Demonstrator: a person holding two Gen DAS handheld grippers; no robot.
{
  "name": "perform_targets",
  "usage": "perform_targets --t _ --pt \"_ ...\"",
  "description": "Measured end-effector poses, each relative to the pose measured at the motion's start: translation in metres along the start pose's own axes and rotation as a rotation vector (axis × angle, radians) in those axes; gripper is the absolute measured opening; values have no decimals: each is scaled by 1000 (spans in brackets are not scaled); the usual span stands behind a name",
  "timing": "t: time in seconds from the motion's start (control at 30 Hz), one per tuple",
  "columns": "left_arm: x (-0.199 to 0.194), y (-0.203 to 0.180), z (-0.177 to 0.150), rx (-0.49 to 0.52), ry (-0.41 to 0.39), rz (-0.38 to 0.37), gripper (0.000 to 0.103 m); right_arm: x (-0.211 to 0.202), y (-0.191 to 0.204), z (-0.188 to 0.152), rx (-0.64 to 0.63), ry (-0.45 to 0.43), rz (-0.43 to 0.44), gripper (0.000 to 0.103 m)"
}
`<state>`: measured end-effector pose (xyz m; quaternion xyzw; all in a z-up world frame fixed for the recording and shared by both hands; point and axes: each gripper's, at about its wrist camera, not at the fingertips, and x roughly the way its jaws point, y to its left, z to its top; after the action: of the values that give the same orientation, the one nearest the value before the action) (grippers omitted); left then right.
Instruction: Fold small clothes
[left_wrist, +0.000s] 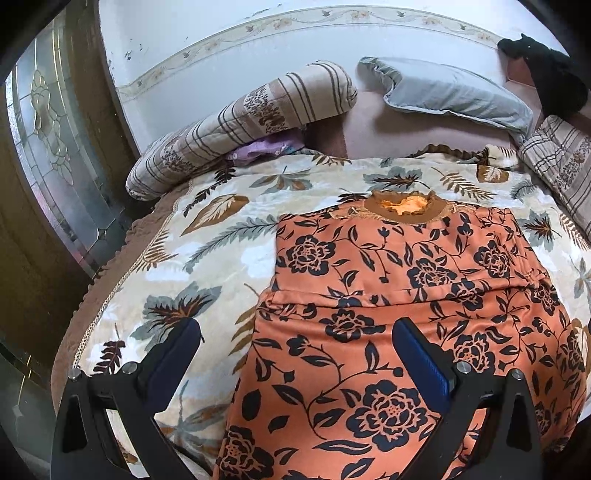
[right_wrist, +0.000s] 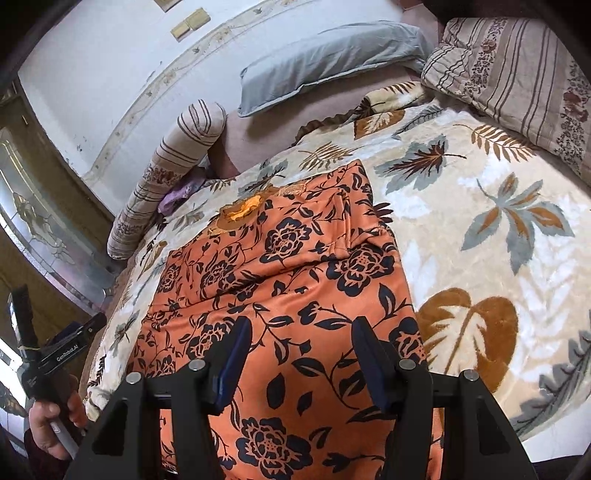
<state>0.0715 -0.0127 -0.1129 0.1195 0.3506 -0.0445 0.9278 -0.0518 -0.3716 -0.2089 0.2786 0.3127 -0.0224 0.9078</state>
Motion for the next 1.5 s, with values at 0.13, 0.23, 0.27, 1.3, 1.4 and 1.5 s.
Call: perform_targets --t 0.13,0.23,0.27,1.3,1.4,1.5 --pt "2 4 -3 -7 4 3 103 4 3 -1 -11 9 -5 60" --pt "3 7 -5 -12 7 6 103 8 2 -2 -4 17 -6 60" --pt "4 8 -6 -13 9 7 103 8 2 -2 -3 18 -8 60" --pt "9 27 -38 -23 57 31 103 9 11 -13 -17 27 1 60" --pt "9 31 -40 -24 58 35 103 7 11 -14 -14 25 1 60" --pt "8 34 -40 -25 59 39 103 8 10 -13 -10 29 3 60"
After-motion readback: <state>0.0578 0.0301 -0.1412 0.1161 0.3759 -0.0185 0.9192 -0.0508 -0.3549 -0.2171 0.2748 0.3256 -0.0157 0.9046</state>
